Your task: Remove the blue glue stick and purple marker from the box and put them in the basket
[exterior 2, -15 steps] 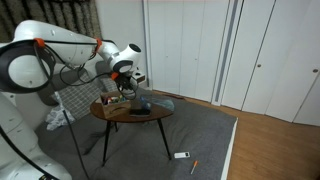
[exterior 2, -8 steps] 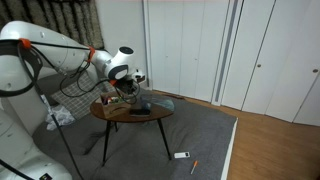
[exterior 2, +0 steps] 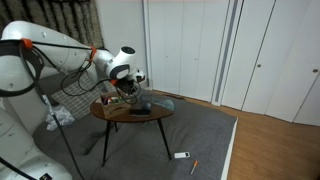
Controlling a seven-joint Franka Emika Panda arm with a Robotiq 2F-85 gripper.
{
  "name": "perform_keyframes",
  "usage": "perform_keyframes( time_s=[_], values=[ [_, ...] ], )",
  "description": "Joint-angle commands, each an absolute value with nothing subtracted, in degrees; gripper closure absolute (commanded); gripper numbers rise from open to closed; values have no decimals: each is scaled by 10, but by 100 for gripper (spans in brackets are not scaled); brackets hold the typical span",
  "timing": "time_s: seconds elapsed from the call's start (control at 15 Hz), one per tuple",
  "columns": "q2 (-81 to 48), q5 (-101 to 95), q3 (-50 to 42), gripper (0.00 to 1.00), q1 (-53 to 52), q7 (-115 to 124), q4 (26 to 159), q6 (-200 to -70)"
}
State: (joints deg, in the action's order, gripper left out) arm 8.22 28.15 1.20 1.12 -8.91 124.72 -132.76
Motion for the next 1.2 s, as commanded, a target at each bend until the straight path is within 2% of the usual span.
perform_keyframes(
  time_s=[0.0, 1.13],
  values=[
    [49, 245, -1, 93, 9, -35, 1193, -1280],
    [-119, 248, -28, 93, 36, 100, 995, -1160]
  ],
)
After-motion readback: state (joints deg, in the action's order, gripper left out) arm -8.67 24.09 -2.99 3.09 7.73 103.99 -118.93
